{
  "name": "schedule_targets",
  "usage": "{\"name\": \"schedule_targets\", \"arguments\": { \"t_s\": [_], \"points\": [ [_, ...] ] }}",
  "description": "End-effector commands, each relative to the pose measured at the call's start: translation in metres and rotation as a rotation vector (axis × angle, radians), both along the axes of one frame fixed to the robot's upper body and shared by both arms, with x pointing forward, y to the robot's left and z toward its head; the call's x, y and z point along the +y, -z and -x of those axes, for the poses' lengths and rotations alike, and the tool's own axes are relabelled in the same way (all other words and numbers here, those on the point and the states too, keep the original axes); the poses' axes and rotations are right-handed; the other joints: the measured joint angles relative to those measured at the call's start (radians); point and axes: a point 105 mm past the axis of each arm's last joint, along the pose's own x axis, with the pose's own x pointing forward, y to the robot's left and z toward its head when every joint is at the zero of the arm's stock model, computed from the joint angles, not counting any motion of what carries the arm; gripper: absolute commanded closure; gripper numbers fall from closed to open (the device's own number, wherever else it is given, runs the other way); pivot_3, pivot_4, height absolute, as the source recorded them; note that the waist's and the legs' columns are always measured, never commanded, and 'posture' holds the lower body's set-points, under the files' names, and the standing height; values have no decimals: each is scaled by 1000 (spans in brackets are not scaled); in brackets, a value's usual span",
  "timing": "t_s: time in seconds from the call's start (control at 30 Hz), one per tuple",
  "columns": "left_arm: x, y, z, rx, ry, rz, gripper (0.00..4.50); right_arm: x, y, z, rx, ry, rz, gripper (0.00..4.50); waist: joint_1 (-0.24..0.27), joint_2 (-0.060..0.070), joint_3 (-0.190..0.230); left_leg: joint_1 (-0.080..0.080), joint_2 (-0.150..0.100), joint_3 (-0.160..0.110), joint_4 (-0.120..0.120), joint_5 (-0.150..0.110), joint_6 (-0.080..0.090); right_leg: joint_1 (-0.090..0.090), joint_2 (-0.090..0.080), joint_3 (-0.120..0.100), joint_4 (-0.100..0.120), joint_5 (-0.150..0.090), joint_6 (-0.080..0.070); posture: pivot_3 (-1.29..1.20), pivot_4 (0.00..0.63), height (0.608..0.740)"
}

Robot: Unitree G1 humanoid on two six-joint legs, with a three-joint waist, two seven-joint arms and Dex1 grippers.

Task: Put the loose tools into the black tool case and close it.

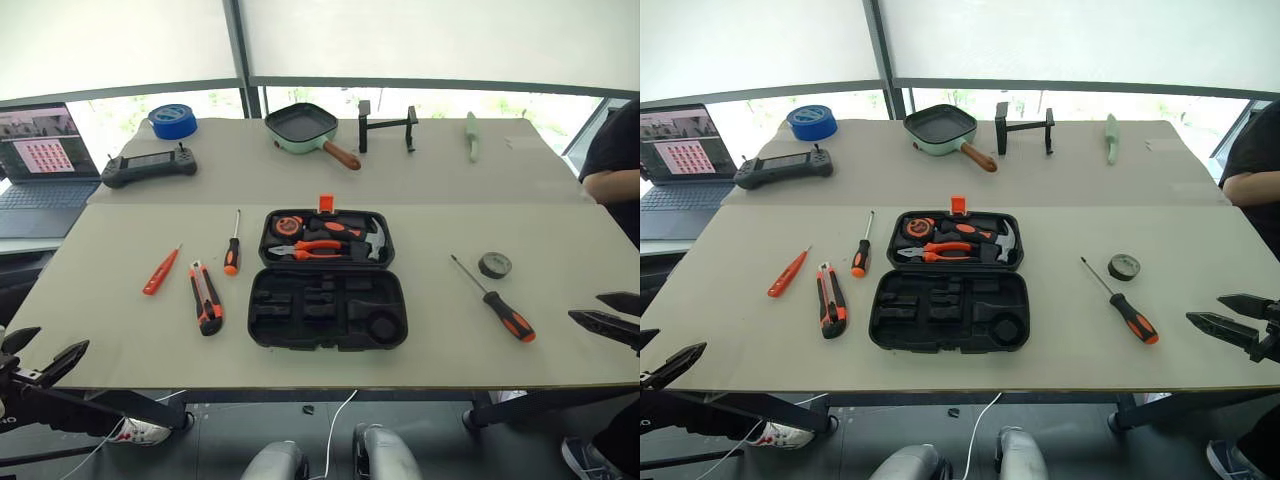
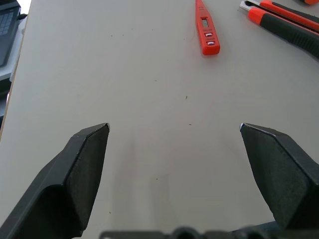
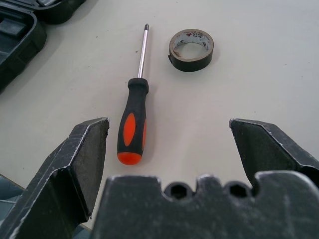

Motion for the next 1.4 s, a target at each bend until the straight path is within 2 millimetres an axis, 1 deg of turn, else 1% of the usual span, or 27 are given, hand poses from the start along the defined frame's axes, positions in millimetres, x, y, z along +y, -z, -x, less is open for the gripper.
{"name": "schedule_targets", "arguments": {
  "t_s": [0.03,0.2,0.23,0.33,0.43,0.53,0.57,0.67,0.7,0.77,0.83,0.97,1.2,1.3,1.33,1.37,1.4],
  "points": [
    [-2,-10,-4,-20,14,-49,0,4,-10,-1,-40,-7,15,9,0,0,0,0,0,0,0,0,0,0,0,0,0,0,0,0,150,740],
    [-5,-9,-13,1,-2,-32,0,7,-10,0,-66,6,52,9,1,0,0,0,0,0,0,0,0,0,0,0,0,0,0,0,150,740],
    [-11,-13,-19,-2,9,-19,0,13,-14,-2,-82,-10,56,9,1,0,0,0,0,0,0,0,0,0,0,0,0,0,0,0,150,740],
    [-39,-29,-43,-15,64,22,0,41,-36,-11,-157,-89,51,9,1,0,0,0,0,0,0,0,0,0,0,0,0,0,0,0,150,740],
    [-56,-39,-71,6,33,29,0,80,-57,-19,-226,-202,66,9,2,0,0,0,-1,0,1,1,-1,0,0,0,1,0,0,0,150,740],
    [-77,-45,-92,73,22,66,0,119,-71,-20,-269,-316,35,9,0,0,0,1,-1,-2,0,1,-3,0,1,0,2,1,0,0,150,740],
    [-86,-47,-100,95,34,59,0,134,-75,-18,-280,-362,27,9,0,0,0,0,-1,-2,0,1,-3,0,1,0,2,1,0,0,150,740],
    [-107,-55,-123,121,61,14,0,167,-80,-13,-311,-475,17,9,-1,-2,1,0,-1,-3,0,2,-3,-1,3,-1,1,1,0,0,150,740],
    [-114,-56,-130,140,62,24,0,179,-82,-12,-328,-510,17,9,-1,-3,2,-1,-1,-3,1,2,-3,-1,3,-1,1,1,0,0,150,740],
    [-126,-55,-142,167,63,34,0,196,-84,-12,-360,-557,23,9,0,-3,2,-1,-2,-3,1,2,-4,-1,2,-1,1,1,0,0,150,740],
    [-133,-51,-152,199,47,52,0,210,-85,-11,-385,-603,30,9,-1,-3,2,-1,-3,-3,2,2,-4,-2,2,-2,0,1,0,0,150,740],
    [-149,-44,-172,225,40,91,0,229,-83,-5,-396,-690,22,9,-1,-4,2,0,-3,-3,2,3,-5,-2,3,-2,1,1,0,0,150,740],
    [-185,-24,-200,274,95,92,0,243,-74,-3,-408,-740,-5,9,2,-4,2,0,-3,-3,4,4,-7,-1,2,-2,2,1,-1,0,150,740],
    [-188,-9,-207,313,80,101,725,249,-72,-2,-418,-750,-22,0,0,-4,2,0,-3,-4,4,5,-6,-1,1,-2,2,1,-1,0,150,740],
    [-188,-5,-208,325,75,104,1139,250,-72,-1,-421,-751,-27,0,-2,-4,2,0,-3,-4,4,8,0,-1,2,-2,2,1,-1,0,150,740],
    [-188,-3,-208,333,73,106,1427,251,-72,0,-422,-751,-31,0,-3,-4,2,0,-3,-4,4,9,0,-2,2,-2,2,1,-1,0,150,740],
    [-187,0,-209,342,62,118,1852,251,-72,0,-423,-750,-31,0,-2,-4,2,0,-3,-4,4,9,1,-2,2,-1,2,1,-1,0,150,740]
  ]
}}
